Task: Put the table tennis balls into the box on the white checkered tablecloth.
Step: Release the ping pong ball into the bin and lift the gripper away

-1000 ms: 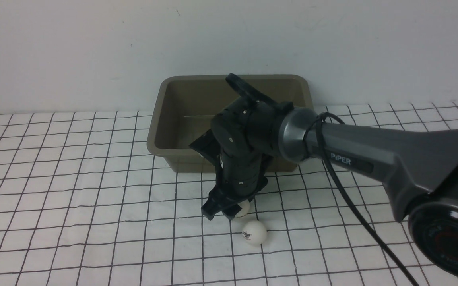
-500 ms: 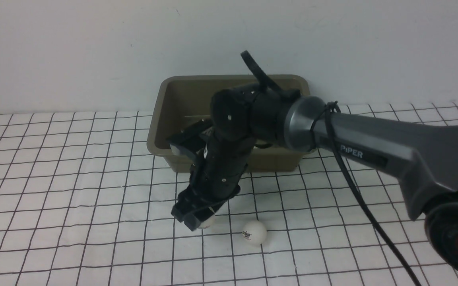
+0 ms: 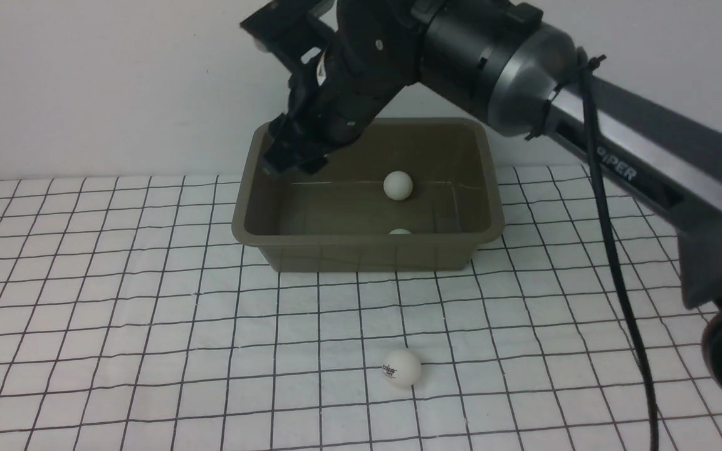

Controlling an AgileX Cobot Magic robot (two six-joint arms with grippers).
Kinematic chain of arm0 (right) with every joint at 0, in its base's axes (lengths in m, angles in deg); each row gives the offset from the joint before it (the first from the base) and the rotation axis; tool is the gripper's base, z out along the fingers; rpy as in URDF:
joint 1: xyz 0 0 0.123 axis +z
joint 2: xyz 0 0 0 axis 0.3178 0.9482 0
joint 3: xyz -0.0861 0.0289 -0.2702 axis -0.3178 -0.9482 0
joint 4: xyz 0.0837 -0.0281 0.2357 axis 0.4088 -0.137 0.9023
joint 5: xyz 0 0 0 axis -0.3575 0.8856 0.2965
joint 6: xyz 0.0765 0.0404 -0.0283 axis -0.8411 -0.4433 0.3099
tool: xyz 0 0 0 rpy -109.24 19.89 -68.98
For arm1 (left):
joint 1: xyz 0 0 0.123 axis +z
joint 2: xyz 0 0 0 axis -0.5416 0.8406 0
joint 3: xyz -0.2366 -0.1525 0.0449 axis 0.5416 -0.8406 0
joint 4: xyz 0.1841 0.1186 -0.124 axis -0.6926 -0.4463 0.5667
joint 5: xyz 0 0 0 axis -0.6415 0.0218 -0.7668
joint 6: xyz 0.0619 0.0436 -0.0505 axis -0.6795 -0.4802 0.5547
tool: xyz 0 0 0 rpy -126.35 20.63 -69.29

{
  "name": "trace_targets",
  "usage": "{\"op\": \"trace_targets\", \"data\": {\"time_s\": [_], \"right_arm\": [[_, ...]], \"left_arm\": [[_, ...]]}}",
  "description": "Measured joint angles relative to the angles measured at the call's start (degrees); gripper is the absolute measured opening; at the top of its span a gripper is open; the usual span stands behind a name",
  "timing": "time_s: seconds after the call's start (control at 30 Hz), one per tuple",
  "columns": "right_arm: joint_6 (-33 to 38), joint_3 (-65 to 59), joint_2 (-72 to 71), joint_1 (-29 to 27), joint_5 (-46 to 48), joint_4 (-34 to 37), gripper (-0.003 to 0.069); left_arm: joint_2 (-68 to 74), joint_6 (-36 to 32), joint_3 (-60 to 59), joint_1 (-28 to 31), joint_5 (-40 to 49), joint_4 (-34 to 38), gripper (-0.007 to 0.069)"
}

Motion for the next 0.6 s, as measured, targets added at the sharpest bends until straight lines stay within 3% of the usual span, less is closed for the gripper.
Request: {"op": "trace_targets", "data": {"time_s": [0.17, 0.27, 0.47, 0.6], "right_arm": [[-4.03, 0.30, 1.43, -6.17, -1.49, -2.42, 0.0361], [-4.41, 0.30, 3.22, -9.84, -2.64, 1.54, 0.0361], [-3.76, 0.24, 7.70, -17.34, -3.93, 18.63, 0.0361], [-3.61, 0.24, 8.91, -18.06, -3.99, 20.66, 0.0377]], "left_arm": [[0.00, 0.00, 0.00, 0.00, 0.00, 0.00, -0.0004], [0.00, 0.00, 0.00, 0.00, 0.00, 0.00, -0.0004], [0.00, 0.00, 0.00, 0.00, 0.00, 0.00, -0.0004], [0.00, 0.00, 0.00, 0.00, 0.01, 0.00, -0.0004]]}}
